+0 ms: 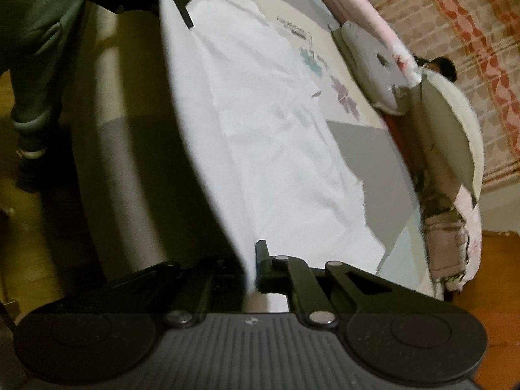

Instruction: Fold clothes

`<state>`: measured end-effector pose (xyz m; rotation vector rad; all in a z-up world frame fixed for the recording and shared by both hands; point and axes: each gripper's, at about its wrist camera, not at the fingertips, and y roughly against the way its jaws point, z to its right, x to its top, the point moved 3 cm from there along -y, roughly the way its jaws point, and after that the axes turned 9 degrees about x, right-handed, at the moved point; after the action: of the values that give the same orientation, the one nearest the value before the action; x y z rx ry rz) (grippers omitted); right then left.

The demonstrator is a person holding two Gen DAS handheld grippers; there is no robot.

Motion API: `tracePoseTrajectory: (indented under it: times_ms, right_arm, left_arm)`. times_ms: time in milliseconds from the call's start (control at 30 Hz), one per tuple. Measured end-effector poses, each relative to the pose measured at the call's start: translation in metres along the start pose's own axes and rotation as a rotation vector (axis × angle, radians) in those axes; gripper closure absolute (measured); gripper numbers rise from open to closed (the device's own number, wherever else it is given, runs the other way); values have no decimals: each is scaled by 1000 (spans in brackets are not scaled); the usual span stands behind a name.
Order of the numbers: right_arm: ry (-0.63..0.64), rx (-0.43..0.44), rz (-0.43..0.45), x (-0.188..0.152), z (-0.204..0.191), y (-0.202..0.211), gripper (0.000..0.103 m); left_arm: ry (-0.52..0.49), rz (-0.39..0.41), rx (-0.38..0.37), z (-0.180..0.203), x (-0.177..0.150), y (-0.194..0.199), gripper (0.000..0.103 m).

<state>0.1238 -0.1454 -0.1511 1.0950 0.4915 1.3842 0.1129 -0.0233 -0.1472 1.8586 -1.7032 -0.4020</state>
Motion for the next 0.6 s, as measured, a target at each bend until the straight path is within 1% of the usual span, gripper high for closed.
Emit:
tracePoseTrajectory:
  times_ms: [33, 100, 200, 233, 267, 333, 400, 467, 500, 567, 600]
  right_arm:
    - [-18, 17, 1, -4, 0, 3, 88]
    - [-54, 47, 4, -11, 2, 10, 85]
    - [-141, 100, 16, -26, 11, 31, 82]
    - [-169, 124, 30, -30, 15, 40, 74]
    - [-194, 145, 52, -34, 20, 49, 63]
    - [-248, 178, 104, -40, 29, 66, 53]
    - [-318, 192, 163, -41, 41, 77, 53]
    - [-399, 195, 224, -38, 54, 80, 53]
    - [-443, 194, 246, -38, 59, 78, 53]
    - [-529, 182, 253, -37, 69, 63, 53]
    - [-572, 180, 239, -40, 69, 54, 53]
  left_arm:
    - [24, -2, -21, -3, -2, 2, 91]
    - [90, -2, -35, -16, -5, 4, 91]
    - [188, -2, -56, -35, -9, 7, 90]
    - [221, -2, -63, -41, -11, 8, 90]
    - [254, -1, -71, -48, -12, 9, 90]
    - [320, -1, -85, -61, -16, 11, 90]
    - [386, -1, -99, -73, -19, 13, 87]
    - [452, -1, -113, -86, -22, 15, 86]
    - [475, -6, -130, -87, -21, 12, 85]
    - [499, -27, -184, -76, -18, -2, 84]
    - [509, -44, -208, -69, -18, -8, 84]
